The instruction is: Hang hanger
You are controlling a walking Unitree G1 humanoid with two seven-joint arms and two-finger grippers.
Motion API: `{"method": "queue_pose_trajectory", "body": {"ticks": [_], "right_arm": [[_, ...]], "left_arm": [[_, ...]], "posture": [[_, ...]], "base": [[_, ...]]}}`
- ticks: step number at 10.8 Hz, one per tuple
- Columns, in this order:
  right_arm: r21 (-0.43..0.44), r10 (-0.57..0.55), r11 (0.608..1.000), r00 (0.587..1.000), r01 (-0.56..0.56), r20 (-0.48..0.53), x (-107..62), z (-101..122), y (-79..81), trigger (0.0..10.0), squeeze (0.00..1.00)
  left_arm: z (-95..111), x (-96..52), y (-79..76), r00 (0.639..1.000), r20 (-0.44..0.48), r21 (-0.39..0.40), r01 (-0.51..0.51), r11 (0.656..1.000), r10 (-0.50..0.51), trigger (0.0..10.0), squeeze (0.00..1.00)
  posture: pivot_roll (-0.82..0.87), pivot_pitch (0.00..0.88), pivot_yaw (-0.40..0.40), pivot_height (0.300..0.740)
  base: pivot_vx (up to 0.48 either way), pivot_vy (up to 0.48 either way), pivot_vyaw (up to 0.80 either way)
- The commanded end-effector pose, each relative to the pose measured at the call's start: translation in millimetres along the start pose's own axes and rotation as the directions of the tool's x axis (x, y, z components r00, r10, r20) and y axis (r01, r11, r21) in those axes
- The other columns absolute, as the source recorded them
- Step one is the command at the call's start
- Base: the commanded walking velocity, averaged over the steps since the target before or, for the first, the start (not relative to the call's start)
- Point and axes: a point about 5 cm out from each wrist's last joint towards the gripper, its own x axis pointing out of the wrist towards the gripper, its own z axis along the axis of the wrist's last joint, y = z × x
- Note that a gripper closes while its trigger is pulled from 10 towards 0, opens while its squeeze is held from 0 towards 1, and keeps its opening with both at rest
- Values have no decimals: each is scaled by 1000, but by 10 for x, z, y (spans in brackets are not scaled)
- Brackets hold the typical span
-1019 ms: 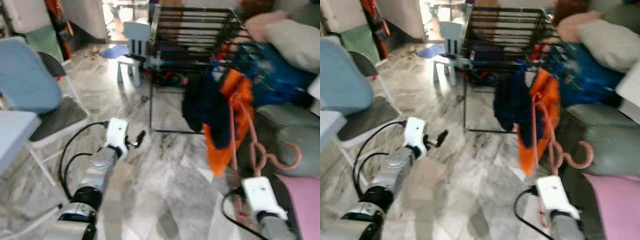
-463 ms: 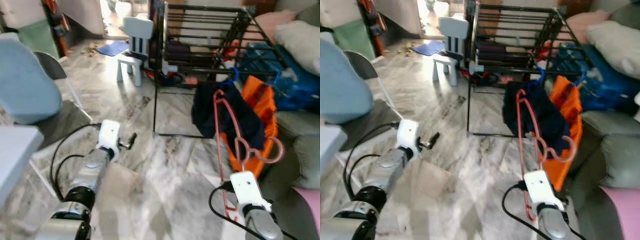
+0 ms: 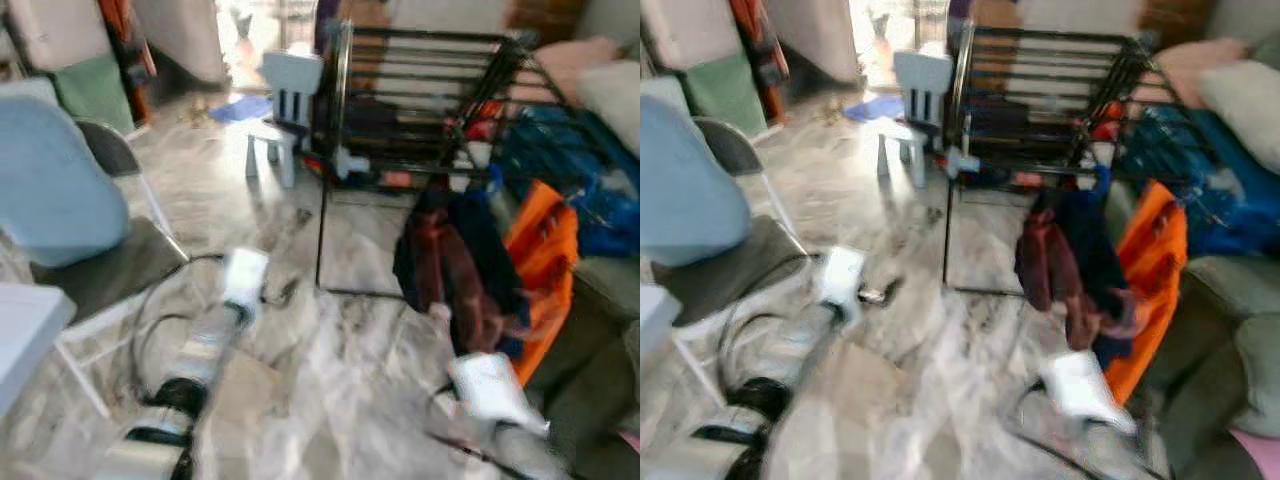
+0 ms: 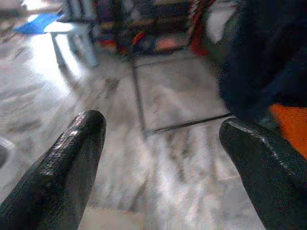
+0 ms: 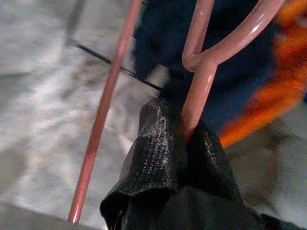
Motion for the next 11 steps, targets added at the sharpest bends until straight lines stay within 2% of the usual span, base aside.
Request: {"method": "queue_pose_trajectory", "body": {"ticks": [1,4,11], "right_arm": [[-16,-18,1000,999,17,-44,-4,-56,-100,10000,0],[-19,-9,1000,998,8,-63,8,-61,-92,10000,0],[-19,-15,1000,998,14,-64,35,-37,-68,10000,0]], "left_arm": [[67,59,-133,999,16,1,36,999,-36,10000,0],[54,59,-138,999,7,-5,34,999,-34,10000,0],[40,74,-161,999,-18,-22,44,999,-45,10000,0]], "posture": [[6,0,-39,740],[6,0,-41,740],[6,0,-39,740]], "base": [[420,0,0],[418,81,0],[299,373,0]]}}
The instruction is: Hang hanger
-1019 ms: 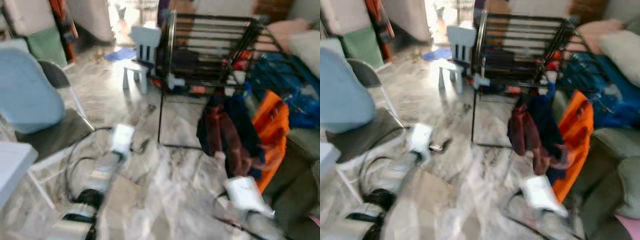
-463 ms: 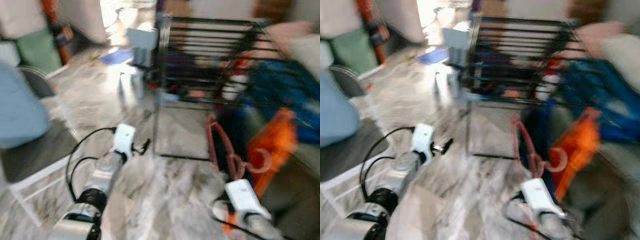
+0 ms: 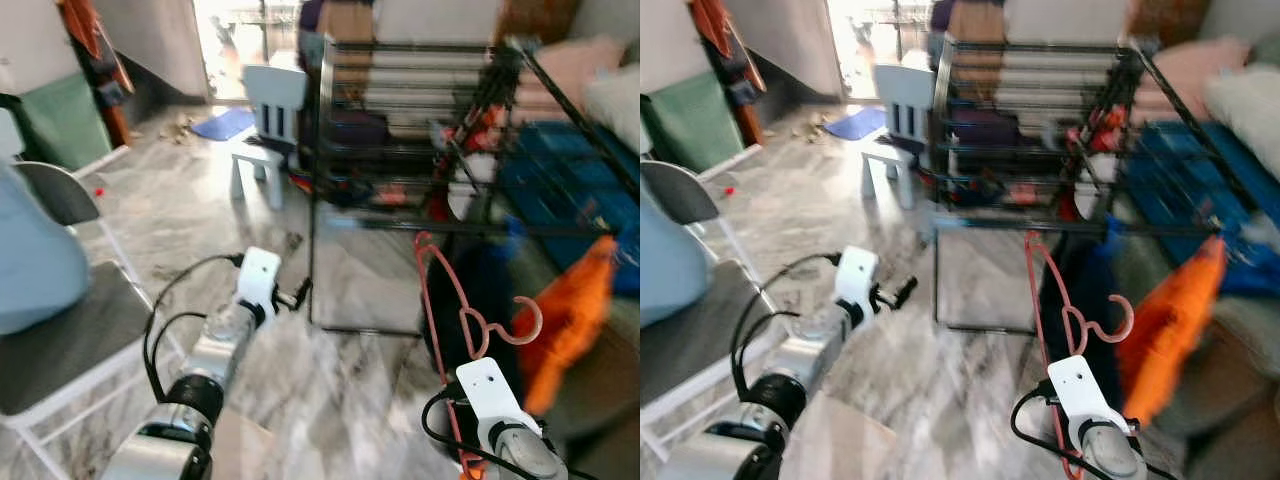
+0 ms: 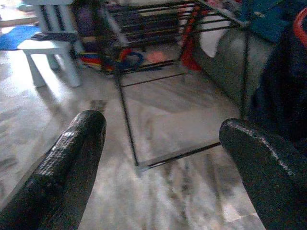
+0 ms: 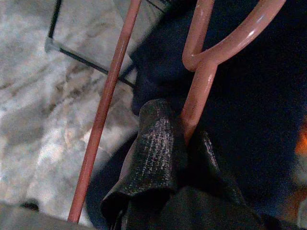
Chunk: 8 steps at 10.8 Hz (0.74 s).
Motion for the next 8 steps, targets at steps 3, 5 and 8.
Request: {"method": "queue_pose_trajectory", "body": {"ticks": [3,5,8], "right_arm": [[2,9,1000,1000,-9,25,19,71,69,10000,0],[-6,-46,999,999,46,16,35,73,19,10000,0],[-11,-115,993,993,115,22,79,133,-97,10000,0]], "left_arm": [[-43,-31,75,1000,-25,12,-18,1000,18,10000,0],[-57,-31,60,1000,-30,17,-9,1000,10,10000,0],[-54,-41,54,1000,-15,22,6,1000,-5,10000,0]], "posture": [[7,0,-39,740],[8,0,-42,740],[10,0,-45,740]], "base": [[250,411,0],[0,210,0],[376,0,0]]}}
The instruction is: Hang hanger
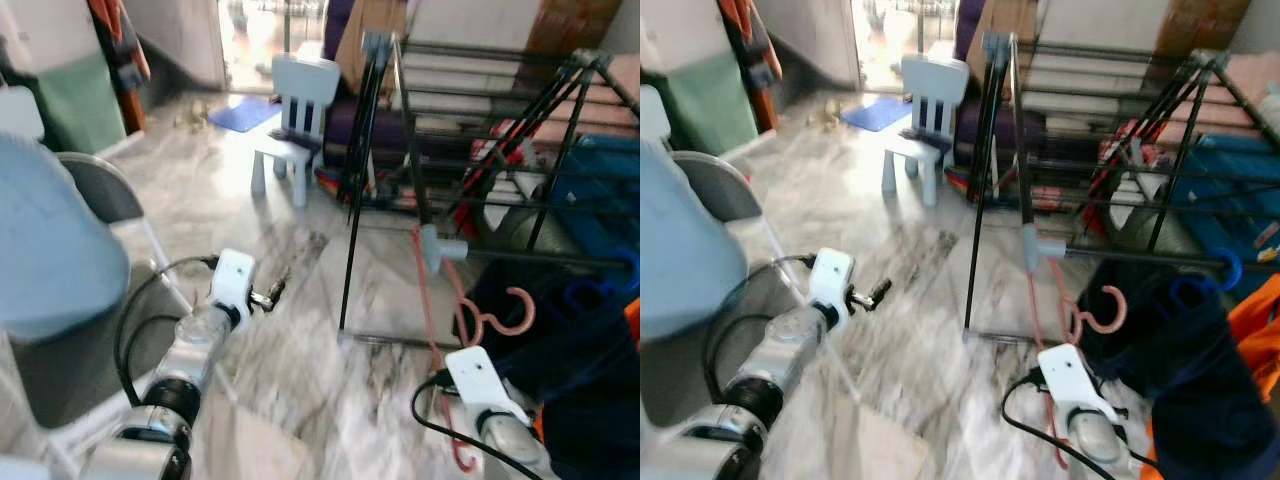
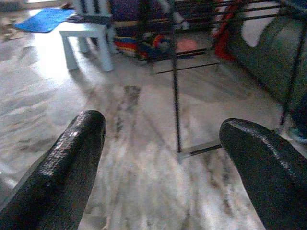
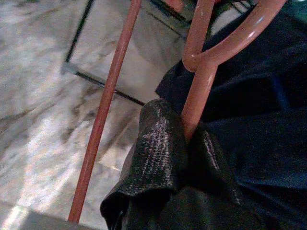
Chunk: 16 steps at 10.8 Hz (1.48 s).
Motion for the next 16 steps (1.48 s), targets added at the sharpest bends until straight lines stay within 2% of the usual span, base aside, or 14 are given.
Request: {"method": "queue_pose_trajectory", "body": {"ticks": [1,3,6,8,11,14,16], "right_arm": [[-12,-65,998,998,65,-2,35,36,-141,10000,0],[-13,-99,995,995,99,2,62,77,-198,10000,0],[-39,-84,996,996,84,11,120,161,-246,10000,0],[-96,-58,994,998,59,8,220,278,-200,10000,0],[-114,-25,993,1000,26,7,306,409,-143,10000,0],[-61,-2,998,1000,0,-23,343,509,-122,10000,0],[-95,27,995,998,-33,-55,394,607,-70,10000,0]], "left_arm": [[65,39,-89,999,20,13,38,999,-38,10000,0],[58,39,-102,999,17,6,41,999,-41,10000,0],[52,43,-112,999,12,7,40,999,-40,10000,0],[48,47,-128,999,11,7,40,999,-40,10000,0],[40,48,-142,999,9,4,36,999,-36,10000,0],[26,45,-142,999,2,4,33,999,-33,10000,0],[0,40,-147,999,-12,2,32,999,-32,10000,0]], "posture": [[11,0,-47,740],[12,0,-48,740],[11,0,-51,740],[17,0,-60,740],[21,0,-71,740],[23,0,-82,740],[33,0,-102,740]], "base": [[405,0,0],[161,0,0],[0,0,0],[0,0,0],[0,0,0],[0,0,0],[0,0,0]]}}
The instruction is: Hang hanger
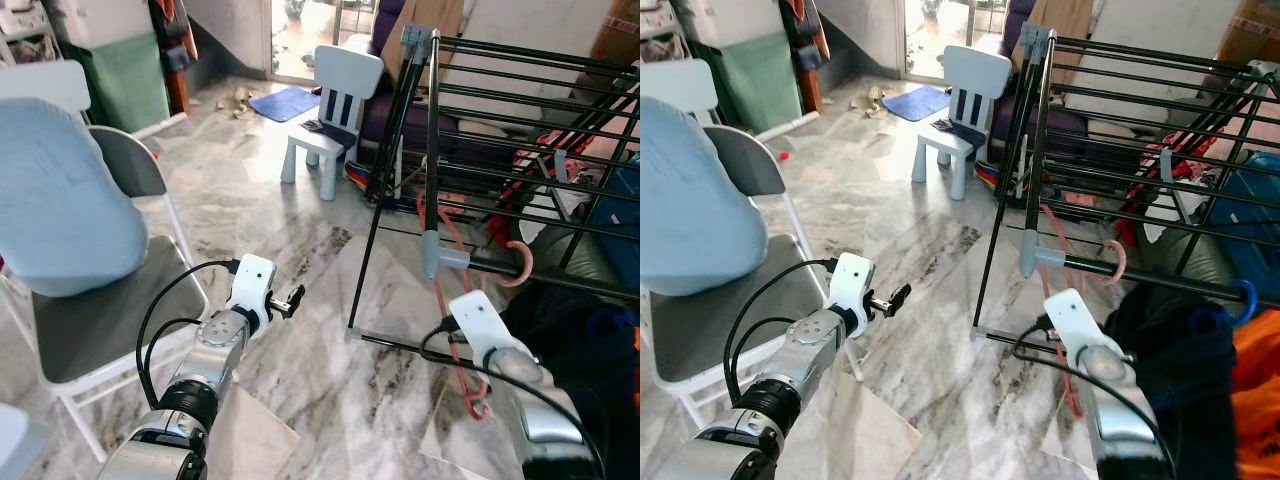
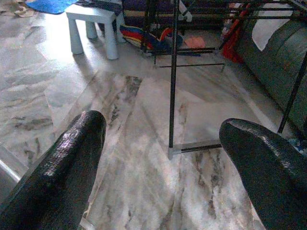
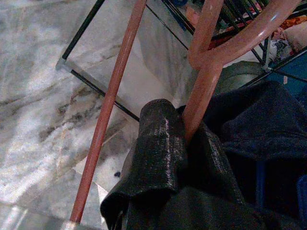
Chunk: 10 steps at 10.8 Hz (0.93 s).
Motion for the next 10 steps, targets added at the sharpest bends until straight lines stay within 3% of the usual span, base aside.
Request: {"method": "queue_pose_trajectory", "body": {"ticks": [1,3,7,10], "right_arm": [[-22,2,1000,1000,-2,3,17,88,14,10000,0],[-41,22,999,999,-23,-30,35,97,38,10000,0],[34,48,998,991,-44,-123,107,2,1,10000,0],[117,57,992,986,-38,-157,264,-37,-46,10000,0]], "left_arm": [[-30,-4,-18,1000,-18,4,4,1000,-4,10000,0],[-54,-8,-41,1000,-24,-1,6,1000,-6,10000,0],[-92,-23,-53,999,-33,-18,2,1000,-2,10000,0],[-101,-29,-45,999,-41,-18,3,1000,-4,10000,0]], "posture": [[34,0,-107,740],[41,0,-126,740],[65,0,-162,740],[68,0,-155,740]], "base": [[0,0,0],[0,0,0],[0,0,0],[0,0,0]]}}
